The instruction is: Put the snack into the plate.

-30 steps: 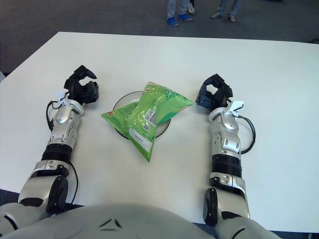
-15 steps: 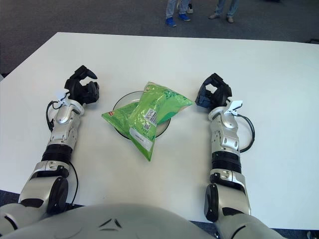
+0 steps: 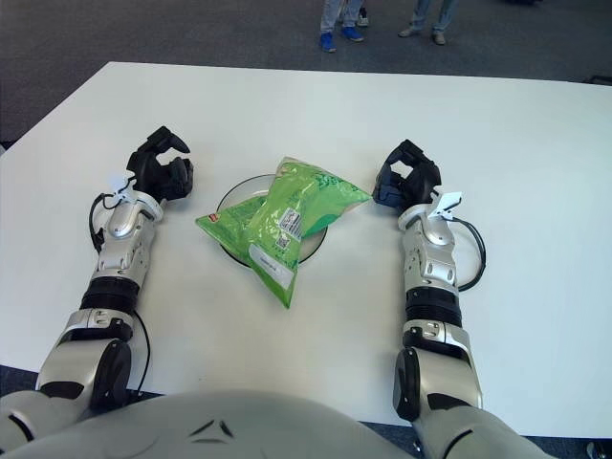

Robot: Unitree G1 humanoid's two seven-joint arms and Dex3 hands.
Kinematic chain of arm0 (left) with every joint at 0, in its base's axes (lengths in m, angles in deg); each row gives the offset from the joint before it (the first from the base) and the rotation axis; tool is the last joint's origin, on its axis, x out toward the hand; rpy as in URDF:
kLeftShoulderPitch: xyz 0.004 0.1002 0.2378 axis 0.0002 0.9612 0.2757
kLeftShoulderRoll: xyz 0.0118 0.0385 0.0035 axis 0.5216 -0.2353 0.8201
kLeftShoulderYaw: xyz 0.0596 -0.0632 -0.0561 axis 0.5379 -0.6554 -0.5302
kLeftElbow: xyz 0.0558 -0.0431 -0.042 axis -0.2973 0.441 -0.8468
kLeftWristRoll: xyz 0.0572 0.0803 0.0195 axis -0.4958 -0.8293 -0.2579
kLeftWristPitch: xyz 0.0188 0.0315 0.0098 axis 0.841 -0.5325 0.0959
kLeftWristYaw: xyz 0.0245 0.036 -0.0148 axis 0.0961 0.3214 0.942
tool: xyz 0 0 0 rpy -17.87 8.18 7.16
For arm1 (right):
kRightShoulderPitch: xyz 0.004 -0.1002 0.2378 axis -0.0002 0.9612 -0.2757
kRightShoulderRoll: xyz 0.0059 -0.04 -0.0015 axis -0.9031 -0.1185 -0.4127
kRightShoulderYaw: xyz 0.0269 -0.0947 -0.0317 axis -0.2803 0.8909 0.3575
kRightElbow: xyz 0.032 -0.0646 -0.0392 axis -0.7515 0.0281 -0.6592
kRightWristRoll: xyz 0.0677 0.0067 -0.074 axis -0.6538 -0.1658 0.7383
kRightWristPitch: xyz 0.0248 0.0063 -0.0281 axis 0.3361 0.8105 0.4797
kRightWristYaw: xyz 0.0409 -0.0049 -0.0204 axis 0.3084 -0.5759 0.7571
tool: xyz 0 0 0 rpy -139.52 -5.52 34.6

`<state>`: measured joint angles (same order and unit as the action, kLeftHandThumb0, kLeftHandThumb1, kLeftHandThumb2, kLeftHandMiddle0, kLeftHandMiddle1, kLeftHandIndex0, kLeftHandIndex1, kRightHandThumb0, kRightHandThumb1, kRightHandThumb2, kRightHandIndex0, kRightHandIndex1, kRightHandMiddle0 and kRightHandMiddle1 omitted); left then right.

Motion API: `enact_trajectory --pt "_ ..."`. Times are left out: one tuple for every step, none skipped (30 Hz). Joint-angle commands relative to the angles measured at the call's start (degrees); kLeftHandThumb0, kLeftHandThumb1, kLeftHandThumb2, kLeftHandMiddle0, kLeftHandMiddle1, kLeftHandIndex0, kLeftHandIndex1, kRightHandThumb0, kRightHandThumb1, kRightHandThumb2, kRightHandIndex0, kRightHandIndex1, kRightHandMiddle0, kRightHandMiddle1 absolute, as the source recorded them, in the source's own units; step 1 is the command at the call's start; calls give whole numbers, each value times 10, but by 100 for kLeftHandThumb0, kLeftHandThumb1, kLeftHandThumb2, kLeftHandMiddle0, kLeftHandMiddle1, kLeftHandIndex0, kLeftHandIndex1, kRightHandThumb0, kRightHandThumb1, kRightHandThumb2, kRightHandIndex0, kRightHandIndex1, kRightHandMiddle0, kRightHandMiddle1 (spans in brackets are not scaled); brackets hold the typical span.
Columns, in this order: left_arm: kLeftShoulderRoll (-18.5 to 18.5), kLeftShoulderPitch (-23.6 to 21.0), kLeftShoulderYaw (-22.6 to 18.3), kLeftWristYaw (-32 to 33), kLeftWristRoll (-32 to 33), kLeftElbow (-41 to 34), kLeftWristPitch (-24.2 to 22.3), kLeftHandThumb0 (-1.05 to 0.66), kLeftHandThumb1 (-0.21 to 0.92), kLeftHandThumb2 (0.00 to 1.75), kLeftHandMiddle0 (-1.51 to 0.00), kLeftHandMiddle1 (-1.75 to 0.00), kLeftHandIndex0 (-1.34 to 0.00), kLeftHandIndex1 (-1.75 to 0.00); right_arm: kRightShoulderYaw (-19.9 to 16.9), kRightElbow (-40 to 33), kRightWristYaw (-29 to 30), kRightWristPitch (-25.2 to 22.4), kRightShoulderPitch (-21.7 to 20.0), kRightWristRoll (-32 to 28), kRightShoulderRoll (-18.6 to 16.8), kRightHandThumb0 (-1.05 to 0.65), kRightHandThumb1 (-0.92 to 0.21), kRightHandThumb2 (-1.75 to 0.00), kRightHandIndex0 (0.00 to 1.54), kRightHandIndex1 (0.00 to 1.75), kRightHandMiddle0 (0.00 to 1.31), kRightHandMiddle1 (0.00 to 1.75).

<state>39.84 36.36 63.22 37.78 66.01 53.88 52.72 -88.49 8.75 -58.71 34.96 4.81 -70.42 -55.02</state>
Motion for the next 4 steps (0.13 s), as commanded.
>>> enact_trajectory --pt "-13 54 5 -6 -1 23 -7 -48 32 132 -135 -175 -62 -175 -1 28 -2 3 38 -8 -23 -55 -17 -151 136 175 75 175" --pt "-12 54 6 -7 -2 22 -8 -48 32 132 -135 -175 -61 -175 -1 28 -2 3 38 -9 -23 -55 -17 -151 136 175 74 175" --pt "-12 55 6 -7 -2 21 -9 -48 32 131 -135 -175 -61 -175 -1 28 -3 3 38 -10 -24 -55 -17 -151 136 175 74 175" --pt "-12 55 7 -7 -2 21 -10 -48 32 131 -135 -175 -61 -175 -1 28 -3 3 38 -10 -24 -55 -17 -150 136 175 74 175"
